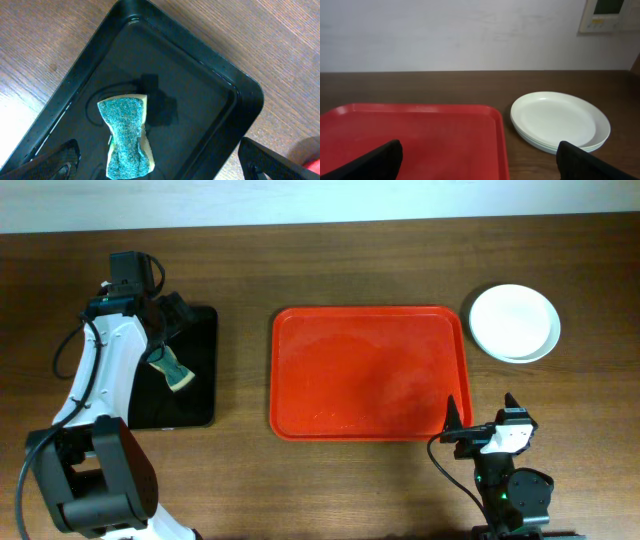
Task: Clean dirty plates on tray and stack at the side
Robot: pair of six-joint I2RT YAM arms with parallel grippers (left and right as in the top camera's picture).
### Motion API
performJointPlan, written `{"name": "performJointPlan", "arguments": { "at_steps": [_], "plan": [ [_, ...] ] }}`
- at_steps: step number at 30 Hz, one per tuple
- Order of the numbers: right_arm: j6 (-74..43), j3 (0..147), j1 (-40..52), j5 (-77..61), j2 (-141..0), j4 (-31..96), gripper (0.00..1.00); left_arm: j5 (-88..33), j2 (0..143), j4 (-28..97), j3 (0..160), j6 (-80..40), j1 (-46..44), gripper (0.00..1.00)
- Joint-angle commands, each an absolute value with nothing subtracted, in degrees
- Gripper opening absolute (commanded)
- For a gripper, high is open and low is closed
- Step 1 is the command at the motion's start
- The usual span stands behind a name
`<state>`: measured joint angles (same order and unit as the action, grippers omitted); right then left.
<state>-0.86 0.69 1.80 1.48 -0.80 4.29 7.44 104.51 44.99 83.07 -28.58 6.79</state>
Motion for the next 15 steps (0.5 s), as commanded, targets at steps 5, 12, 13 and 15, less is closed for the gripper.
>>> {"name": "performJointPlan", "arguments": {
  "at_steps": [5,12,13,15],
  "plan": [
    [1.69,0.32,1.43,1.43,-0.19,4.75,0.98,7.27,104.29,45.04,83.35,-28.67,7.03,0.99],
    [-0.45,0.32,1.43,0.71,-0.19,4.75,0.98,7.27,104.29,45.04,83.35,-28.67,7.03,0.99],
    [-0.45,0.32,1.43,0.71,-0.19,4.73,0.99,7.27,104.29,45.04,83.35,-28.67,7.03,0.99],
    [-0.45,0.32,1.43,0.71,-0.19,4.73,0.99,7.27,104.29,45.06,83.35,-28.67,7.03,0.99]
  ]
}}
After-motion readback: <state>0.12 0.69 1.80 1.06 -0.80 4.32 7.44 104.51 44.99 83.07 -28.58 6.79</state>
